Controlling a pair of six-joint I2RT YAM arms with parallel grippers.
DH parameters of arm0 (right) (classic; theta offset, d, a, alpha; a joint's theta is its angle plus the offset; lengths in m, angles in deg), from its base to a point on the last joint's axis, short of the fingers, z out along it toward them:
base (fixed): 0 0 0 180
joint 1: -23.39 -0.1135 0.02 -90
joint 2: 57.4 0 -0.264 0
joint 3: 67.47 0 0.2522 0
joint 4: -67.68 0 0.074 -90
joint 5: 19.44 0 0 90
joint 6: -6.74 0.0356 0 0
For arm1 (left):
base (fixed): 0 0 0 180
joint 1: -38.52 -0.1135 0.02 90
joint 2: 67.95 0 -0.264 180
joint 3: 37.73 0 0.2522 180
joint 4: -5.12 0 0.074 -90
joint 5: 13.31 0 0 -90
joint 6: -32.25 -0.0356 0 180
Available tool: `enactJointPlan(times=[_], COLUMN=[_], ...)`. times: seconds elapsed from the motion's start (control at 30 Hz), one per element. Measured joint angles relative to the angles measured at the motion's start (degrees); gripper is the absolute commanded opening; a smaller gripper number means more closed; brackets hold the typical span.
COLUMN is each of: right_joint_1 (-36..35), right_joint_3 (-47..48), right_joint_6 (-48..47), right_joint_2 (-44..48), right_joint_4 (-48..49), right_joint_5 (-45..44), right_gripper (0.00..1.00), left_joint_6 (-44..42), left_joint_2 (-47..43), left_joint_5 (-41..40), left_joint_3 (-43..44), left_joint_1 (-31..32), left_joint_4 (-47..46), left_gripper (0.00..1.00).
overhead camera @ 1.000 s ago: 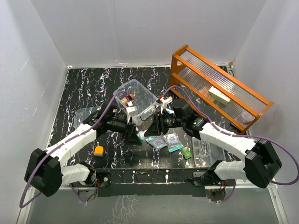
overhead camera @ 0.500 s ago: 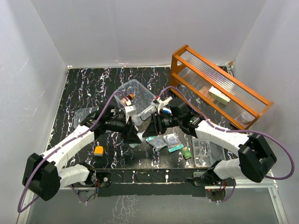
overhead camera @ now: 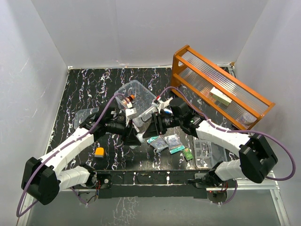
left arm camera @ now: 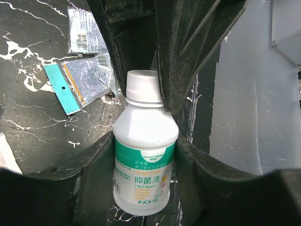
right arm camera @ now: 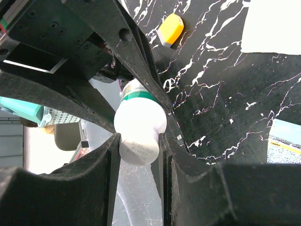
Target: Organize the medicine kit
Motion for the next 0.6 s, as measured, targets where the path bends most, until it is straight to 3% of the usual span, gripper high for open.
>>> enactJointPlan(times=[0.07, 0.17, 0.27, 0.37, 0.5, 0.6], right_joint_1=[0.07, 0.07, 0.11, 0.07, 0.20, 0.24], right_joint_3=[0.00, 0.00, 0.11, 0.48, 0.48, 0.66], right_joint_6=[0.55, 0.81, 1.05, 1.55, 2.32, 2.21], right_joint_2=[-0.24, -0.33, -0.33, 0.28, 4.42, 9.53], right_joint_4=[0.17, 0.37, 0.59, 0.74, 0.55, -0.24], right_joint_5=[0.22, 0.28, 0.11, -1.36, -7.32, -14.12], right_gripper=[0.01, 0.11, 0.42, 0.58, 0.69, 0.71], left_joint_6=[-0.66, -1.25, -1.60, -1.40, 0.09, 1.77], left_joint_2=[-0.15, -0.28, -0.96, -3.21, -7.78, -9.09], left_joint_5=[0.20, 0.39, 0.09, -2.05, -8.33, -14.40], left_joint_3=[-0.02, -0.02, -0.07, -0.48, -1.14, -0.81], left_joint_1=[0.04, 0.04, 0.04, 0.02, 0.04, 0.04], left_joint_4=[0.22, 0.35, 0.35, -0.61, -3.41, -5.79], left_gripper=[0.34, 0.29, 0.26, 0.25, 0.25, 0.25])
